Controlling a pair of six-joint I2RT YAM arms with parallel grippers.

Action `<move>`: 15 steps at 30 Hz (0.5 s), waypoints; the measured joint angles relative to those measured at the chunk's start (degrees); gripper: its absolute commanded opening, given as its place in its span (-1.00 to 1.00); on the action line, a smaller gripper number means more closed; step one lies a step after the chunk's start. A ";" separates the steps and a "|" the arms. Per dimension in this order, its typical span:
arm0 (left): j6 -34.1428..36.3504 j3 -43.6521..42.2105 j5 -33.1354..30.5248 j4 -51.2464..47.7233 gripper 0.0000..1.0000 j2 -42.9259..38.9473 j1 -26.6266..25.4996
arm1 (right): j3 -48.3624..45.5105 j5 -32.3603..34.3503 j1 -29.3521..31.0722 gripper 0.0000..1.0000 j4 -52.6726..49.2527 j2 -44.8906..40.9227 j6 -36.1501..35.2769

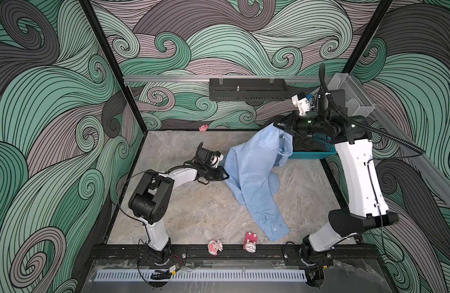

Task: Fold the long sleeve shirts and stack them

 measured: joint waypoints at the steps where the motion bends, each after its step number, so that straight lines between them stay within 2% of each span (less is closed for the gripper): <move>1: 0.07 0.00 -0.07 -0.17 -1.00 -0.15 0.22 | -0.09 0.00 0.00 -1.00 0.00 -0.22 0.00; 5: 0.55 0.02 -4.37 -3.93 -1.00 -3.65 1.99 | -0.68 0.07 0.00 -1.00 0.00 -0.94 0.00; 8: 2.12 1.66 -12.70 -11.37 -1.00 -10.40 4.33 | -1.14 0.22 -0.15 -1.00 -0.04 -1.14 0.00; 11: 5.70 7.28 -22.01 -17.22 -1.00 -18.23 6.84 | -0.11 0.79 -0.57 -1.00 -1.42 -0.48 0.04; 15: 12.92 19.21 -31.43 -21.53 -1.00 -25.86 9.35 | 9.01 1.46 -0.90 -1.00 -5.01 3.96 0.04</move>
